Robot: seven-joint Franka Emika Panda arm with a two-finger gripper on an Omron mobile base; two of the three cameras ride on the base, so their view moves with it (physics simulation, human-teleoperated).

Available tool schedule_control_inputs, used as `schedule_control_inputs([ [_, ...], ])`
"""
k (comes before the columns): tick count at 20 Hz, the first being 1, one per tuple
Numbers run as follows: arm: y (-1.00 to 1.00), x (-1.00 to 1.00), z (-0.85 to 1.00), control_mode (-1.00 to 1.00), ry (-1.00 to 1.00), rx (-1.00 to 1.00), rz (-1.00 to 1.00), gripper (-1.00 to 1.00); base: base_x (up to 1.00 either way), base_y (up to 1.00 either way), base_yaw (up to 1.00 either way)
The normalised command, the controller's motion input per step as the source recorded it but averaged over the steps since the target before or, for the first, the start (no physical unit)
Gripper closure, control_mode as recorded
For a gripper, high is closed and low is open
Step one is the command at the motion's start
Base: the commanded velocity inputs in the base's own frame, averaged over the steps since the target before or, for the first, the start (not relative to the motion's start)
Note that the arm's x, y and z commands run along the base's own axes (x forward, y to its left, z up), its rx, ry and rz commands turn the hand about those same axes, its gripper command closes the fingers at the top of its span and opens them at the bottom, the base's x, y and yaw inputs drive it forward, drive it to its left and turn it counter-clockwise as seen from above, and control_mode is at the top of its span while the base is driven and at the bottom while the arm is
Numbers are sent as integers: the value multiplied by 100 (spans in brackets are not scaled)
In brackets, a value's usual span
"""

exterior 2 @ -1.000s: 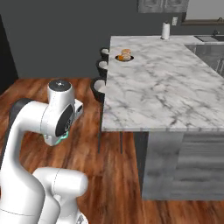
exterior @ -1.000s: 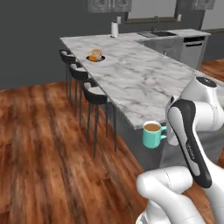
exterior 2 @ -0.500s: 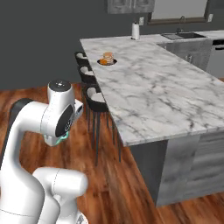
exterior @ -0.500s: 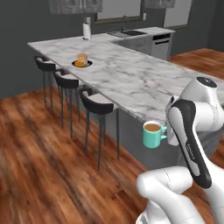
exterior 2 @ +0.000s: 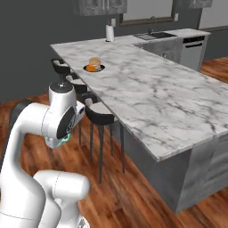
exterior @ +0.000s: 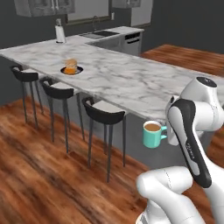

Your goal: Pick up the brewed coffee from the coffee machine and place it next to the breakfast plate on the dining counter.

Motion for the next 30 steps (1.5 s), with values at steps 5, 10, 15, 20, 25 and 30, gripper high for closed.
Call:
schedule_control_inputs([
  [5,0,0,0,100,0,0,0,100,16,100,-36],
  [10,0,0,0,100,0,0,0,100,19,100,-37],
  [15,0,0,0,100,0,0,0,100,36,100,-41],
  [20,0,0,0,100,0,0,0,100,33,100,-41],
  [25,0,0,0,100,0,0,0,100,16,100,-37],
  [30,0,0,0,100,0,0,0,100,11,100,-36],
])
